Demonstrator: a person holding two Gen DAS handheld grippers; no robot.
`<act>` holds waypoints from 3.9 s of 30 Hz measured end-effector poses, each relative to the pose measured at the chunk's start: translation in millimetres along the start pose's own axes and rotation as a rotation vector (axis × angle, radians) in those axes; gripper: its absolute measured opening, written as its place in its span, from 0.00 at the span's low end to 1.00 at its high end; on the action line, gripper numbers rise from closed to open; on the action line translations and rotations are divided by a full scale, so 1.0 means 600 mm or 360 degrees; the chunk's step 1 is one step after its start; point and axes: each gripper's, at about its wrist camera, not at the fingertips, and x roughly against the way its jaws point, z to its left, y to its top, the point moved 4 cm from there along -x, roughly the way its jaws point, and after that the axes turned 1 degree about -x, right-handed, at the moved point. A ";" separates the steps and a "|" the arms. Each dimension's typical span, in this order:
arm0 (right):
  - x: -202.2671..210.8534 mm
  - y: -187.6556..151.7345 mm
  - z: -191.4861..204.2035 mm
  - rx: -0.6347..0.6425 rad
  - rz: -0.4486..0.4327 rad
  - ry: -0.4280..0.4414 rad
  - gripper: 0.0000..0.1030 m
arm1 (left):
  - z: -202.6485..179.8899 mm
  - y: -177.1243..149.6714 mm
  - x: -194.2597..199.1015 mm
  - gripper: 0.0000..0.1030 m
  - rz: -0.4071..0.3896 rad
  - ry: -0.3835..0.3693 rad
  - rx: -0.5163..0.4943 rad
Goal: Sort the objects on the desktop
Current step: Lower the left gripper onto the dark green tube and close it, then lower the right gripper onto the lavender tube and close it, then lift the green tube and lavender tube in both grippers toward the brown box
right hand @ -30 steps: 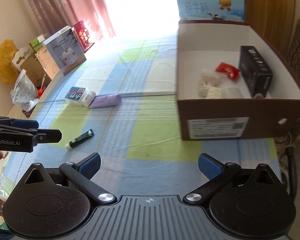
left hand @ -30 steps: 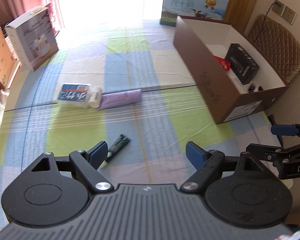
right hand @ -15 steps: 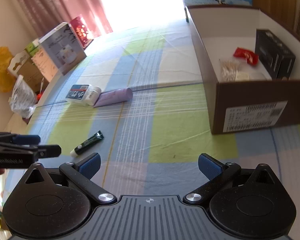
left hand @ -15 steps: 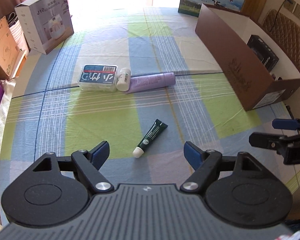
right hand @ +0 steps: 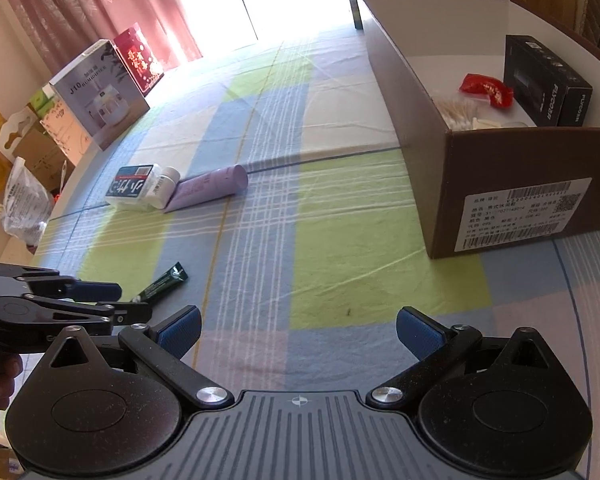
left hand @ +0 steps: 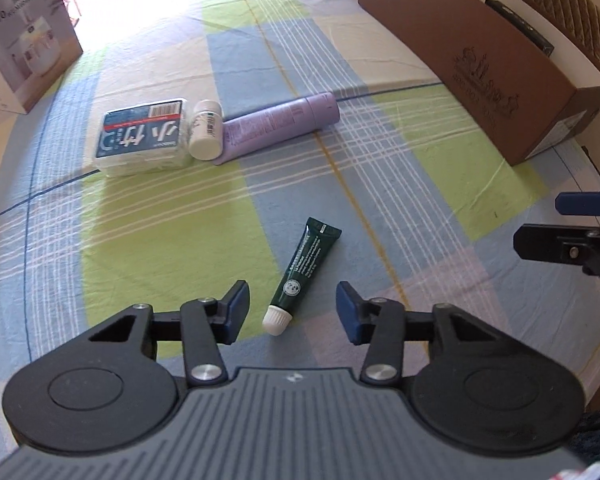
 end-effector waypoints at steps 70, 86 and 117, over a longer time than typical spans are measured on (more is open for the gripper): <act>-0.140 0.019 0.139 0.0753 0.0274 0.0202 0.27 | 0.095 -0.040 -0.005 0.13 0.0090 0.0038 0.0521; -0.158 0.009 0.155 0.0951 0.0162 0.0156 0.29 | 0.066 -0.036 -0.014 0.14 0.0134 0.0190 0.0357; 0.035 0.014 0.083 0.0610 -0.0025 0.0266 0.29 | -0.030 -0.005 0.098 0.12 -0.0109 -0.0027 0.0372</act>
